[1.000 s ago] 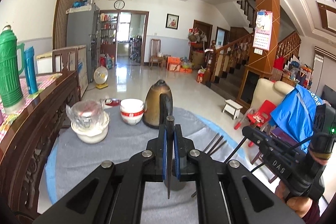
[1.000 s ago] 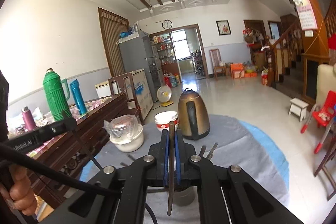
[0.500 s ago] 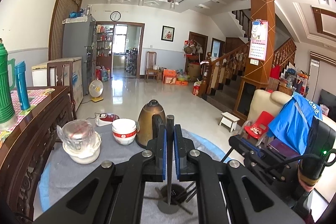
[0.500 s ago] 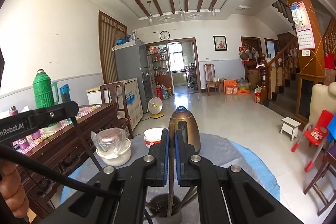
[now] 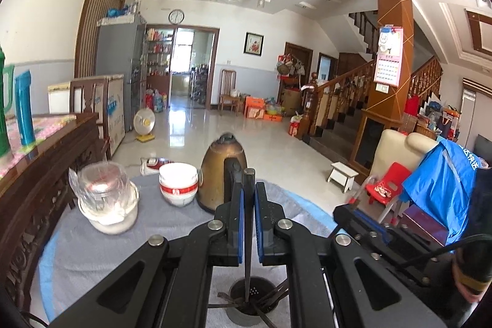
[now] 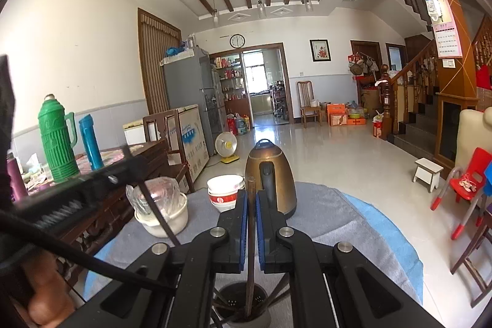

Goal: Organize utensils
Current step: 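Lower both chopsticks into the cup and open both grippers to release them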

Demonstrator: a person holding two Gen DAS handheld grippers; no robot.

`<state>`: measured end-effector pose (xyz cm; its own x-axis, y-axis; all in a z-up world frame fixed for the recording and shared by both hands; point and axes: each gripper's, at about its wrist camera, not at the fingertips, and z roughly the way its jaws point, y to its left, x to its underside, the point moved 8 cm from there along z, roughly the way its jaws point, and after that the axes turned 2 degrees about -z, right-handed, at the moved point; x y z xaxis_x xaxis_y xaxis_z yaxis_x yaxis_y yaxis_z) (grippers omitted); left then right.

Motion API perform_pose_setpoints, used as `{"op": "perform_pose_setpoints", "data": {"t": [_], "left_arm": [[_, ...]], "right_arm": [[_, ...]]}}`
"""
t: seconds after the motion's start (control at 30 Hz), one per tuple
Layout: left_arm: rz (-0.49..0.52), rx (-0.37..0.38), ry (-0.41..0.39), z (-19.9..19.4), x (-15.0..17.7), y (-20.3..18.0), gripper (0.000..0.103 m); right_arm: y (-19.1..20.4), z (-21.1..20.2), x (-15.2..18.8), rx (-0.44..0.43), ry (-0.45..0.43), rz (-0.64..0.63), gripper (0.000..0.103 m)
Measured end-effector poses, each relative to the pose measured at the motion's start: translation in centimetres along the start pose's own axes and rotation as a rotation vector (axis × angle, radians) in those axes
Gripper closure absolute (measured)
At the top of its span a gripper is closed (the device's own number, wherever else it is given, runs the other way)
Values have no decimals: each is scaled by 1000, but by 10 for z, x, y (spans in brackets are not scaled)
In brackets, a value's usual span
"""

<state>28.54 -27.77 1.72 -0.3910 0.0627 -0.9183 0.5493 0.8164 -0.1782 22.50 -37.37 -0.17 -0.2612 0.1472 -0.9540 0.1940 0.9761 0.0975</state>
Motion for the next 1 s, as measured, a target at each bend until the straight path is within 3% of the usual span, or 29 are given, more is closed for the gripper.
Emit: {"op": "perform_pose_setpoints", "data": {"t": [0.4,1.0], "left_arm": [[3,-38,88,24,39,3,96],[40,-78,139,31,62,7,95]], "right_arm": [[-11,9,36,-11,88,70,97],[-12,16,51,-3,123,99,97]]}}
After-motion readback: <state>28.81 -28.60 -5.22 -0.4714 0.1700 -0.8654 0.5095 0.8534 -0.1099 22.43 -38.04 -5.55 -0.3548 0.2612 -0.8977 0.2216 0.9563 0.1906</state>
